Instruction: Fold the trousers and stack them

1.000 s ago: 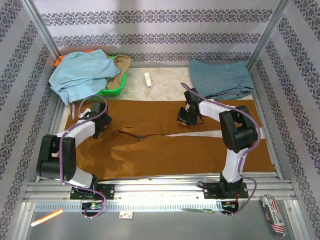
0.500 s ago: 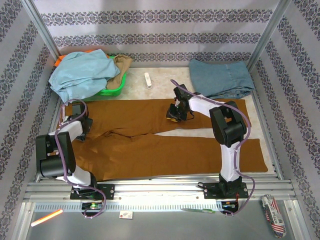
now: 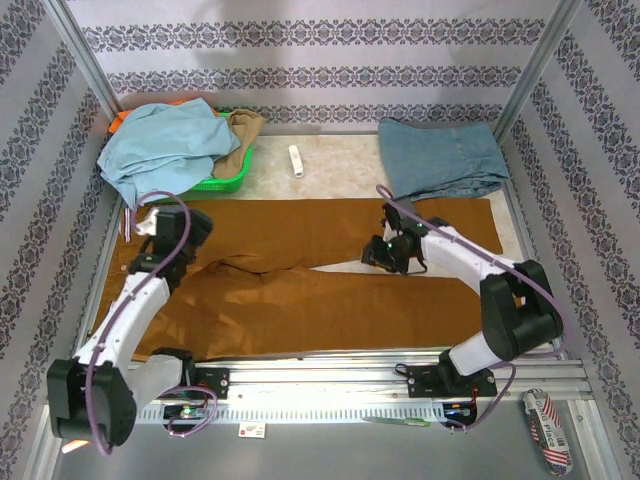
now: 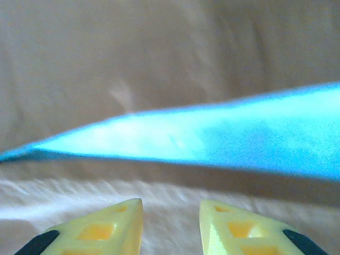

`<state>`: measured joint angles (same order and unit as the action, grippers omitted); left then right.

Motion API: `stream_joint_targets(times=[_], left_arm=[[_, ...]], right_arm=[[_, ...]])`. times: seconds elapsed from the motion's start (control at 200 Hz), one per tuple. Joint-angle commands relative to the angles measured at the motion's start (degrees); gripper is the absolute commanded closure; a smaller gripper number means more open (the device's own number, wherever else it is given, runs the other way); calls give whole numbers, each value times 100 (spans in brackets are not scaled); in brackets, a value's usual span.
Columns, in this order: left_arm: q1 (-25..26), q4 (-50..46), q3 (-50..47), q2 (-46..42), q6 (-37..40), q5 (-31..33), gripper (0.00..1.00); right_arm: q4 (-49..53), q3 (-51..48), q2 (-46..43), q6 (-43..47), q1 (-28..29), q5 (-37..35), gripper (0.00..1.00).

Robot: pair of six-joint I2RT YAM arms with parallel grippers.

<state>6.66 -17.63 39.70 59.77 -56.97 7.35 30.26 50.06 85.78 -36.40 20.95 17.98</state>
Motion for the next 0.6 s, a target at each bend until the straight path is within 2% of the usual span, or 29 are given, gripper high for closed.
stream_joint_targets(times=[0.0,0.075,0.135,0.33,0.45,0.595], left_arm=[[926,-324,-371,155,-60,159,18],[1451,-122,-496,385,-177,306,18],[1628,115,-640,578,-236,310,18],[1659,688,-1083,857,-437,506,18],[1646,879,-1211,1047,-569,693,16],[1638,948,-1041,1471,-554,588,16]], right_arm=[[187,-784,-266,-10,-203,-121,68],[135,-1160,-489,-75,-469,-70,70],[165,-1308,-572,-56,-656,-62,71],[232,-1022,-253,48,-1129,-146,72],[234,-580,302,203,-1345,-163,72],[211,-40,849,292,-1534,-2,72]])
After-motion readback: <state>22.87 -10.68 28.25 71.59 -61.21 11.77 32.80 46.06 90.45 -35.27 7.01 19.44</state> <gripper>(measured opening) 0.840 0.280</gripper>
